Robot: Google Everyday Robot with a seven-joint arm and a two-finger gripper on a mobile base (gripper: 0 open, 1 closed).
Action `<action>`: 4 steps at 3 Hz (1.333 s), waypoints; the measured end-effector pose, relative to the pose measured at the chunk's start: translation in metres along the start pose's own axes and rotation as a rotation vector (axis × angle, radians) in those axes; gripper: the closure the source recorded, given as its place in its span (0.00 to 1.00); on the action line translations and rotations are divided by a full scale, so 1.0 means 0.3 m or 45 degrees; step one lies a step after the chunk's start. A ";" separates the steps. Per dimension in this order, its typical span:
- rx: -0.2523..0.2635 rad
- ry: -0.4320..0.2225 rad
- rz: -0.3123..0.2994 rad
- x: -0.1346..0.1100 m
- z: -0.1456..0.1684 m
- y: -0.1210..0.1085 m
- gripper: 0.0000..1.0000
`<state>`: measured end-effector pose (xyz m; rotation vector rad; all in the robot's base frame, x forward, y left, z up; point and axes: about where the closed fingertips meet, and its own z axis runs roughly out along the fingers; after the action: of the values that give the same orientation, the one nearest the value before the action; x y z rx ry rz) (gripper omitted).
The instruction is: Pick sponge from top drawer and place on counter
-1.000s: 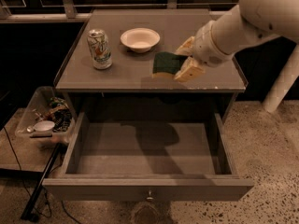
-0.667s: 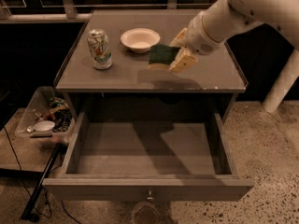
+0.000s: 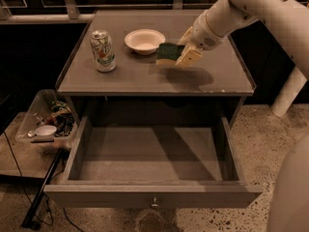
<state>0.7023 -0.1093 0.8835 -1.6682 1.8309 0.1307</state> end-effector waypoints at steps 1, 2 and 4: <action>-0.007 0.013 0.067 0.071 0.033 -0.042 1.00; 0.000 0.026 0.135 0.155 0.034 -0.053 1.00; -0.001 0.027 0.137 0.157 0.035 -0.053 0.59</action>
Offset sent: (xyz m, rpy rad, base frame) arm 0.0229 -0.0713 -0.0360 0.0354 0.0761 -0.1583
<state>0.7221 -0.1475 0.8564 -1.5773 1.9367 0.1600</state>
